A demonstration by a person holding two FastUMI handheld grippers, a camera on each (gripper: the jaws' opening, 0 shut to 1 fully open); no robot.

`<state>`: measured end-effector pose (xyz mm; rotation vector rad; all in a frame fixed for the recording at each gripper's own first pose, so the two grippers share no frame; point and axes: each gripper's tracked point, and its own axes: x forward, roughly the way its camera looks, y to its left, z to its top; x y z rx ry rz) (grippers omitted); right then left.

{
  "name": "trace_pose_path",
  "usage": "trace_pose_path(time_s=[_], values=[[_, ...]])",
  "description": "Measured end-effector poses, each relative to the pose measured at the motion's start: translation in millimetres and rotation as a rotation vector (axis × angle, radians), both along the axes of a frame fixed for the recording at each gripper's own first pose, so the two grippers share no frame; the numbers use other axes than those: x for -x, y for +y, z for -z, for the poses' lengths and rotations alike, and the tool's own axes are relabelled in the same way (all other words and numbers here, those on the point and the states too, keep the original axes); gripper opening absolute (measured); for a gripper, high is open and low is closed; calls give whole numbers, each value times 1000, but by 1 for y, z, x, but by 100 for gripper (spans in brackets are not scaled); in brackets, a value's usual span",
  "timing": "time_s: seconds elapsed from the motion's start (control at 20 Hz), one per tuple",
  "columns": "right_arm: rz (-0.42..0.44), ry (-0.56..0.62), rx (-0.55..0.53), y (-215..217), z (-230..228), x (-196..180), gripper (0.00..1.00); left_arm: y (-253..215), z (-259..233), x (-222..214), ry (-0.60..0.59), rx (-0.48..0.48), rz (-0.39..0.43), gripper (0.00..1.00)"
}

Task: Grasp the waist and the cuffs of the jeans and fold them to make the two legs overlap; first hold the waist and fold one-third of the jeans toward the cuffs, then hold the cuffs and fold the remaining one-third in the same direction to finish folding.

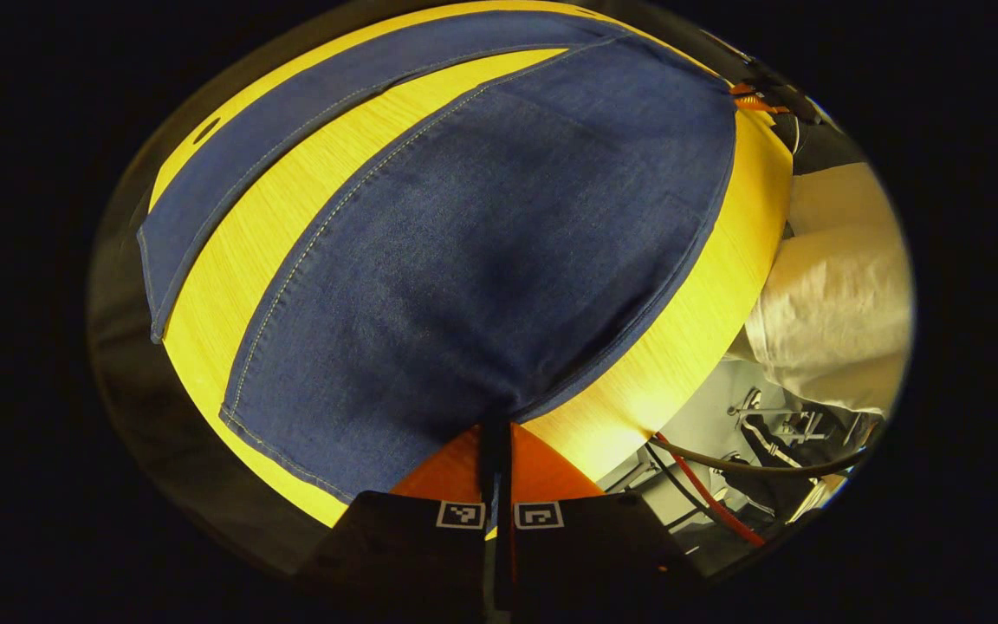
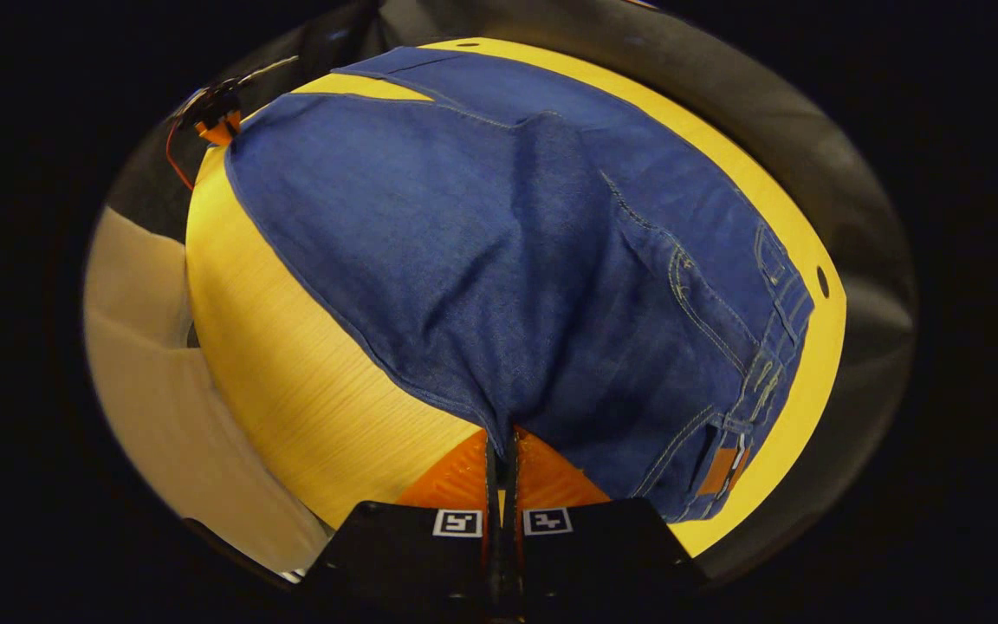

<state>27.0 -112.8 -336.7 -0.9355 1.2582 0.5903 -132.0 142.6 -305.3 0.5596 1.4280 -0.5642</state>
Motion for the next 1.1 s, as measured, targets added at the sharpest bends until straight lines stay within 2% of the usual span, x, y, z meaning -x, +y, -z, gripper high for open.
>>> trace_pose_path(time_s=[0.15,0.2,0.3,0.4,0.45,0.55,0.6,0.65,0.85,0.9,0.95,1.1], values=[[109,-51,-20,2,-4,-4,3,0,-2,6,40,-1,-12,0],[144,-76,-34,4,-9,-4,3,2,-3,8,67,-18,2,0],[197,-126,-84,14,-28,-4,3,10,-11,7,100,-71,79,0],[216,-166,-114,26,-52,-7,0,18,-27,-3,103,-113,127,0],[211,-190,-123,34,-62,-13,2,21,-41,-8,103,-127,129,0],[208,-241,-144,46,-87,-27,0,21,-71,-26,84,-153,130,0],[222,-257,-160,54,-99,-35,3,24,-87,-39,74,-171,129,0],[233,-278,-189,62,-109,-47,0,26,-102,-54,57,-193,132,0],[288,-362,-290,103,-150,-114,2,38,-148,-116,14,-274,129,0],[298,-376,-322,110,-156,-129,0,41,-156,-135,-1,-305,129,0],[307,-387,-345,120,-161,-147,2,46,-160,-154,-17,-340,126,0],[271,-431,-333,136,-162,-207,0,50,-170,-198,-48,-399,109,0]])
